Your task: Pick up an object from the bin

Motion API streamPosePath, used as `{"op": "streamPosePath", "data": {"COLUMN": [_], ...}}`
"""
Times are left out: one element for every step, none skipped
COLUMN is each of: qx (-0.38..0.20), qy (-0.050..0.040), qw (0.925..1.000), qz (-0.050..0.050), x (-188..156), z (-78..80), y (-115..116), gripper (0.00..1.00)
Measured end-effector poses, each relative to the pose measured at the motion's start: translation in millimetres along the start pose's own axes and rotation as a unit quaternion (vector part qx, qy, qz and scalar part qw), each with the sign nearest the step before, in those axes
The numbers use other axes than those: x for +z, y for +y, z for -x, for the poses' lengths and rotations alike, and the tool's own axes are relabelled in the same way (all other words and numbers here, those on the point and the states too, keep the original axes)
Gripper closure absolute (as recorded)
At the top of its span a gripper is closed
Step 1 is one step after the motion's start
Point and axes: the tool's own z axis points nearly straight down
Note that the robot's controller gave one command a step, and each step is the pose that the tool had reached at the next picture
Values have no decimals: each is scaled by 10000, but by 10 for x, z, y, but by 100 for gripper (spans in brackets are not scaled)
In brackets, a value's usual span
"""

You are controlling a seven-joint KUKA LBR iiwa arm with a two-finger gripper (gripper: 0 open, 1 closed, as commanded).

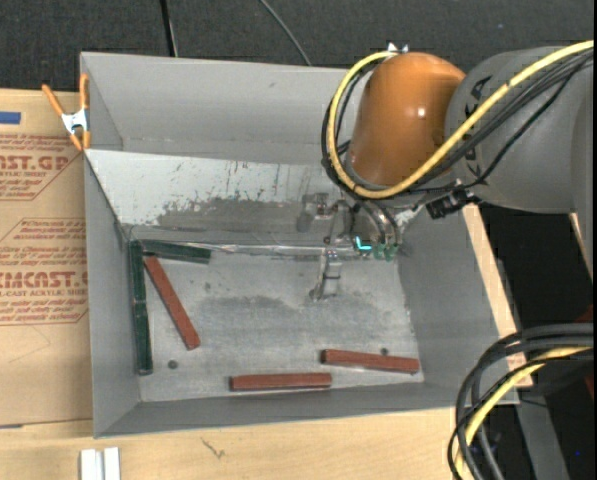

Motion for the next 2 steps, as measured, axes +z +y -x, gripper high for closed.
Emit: {"op": "streamPosePath", "data": {"qx": [1, -474], "qy": [-39, -78], "qw": [10000, 9988], "qz": [2, -3], "x": [-46, 155], "z": [17, 35], "y": [-1, -37], "gripper": [0, 0]}}
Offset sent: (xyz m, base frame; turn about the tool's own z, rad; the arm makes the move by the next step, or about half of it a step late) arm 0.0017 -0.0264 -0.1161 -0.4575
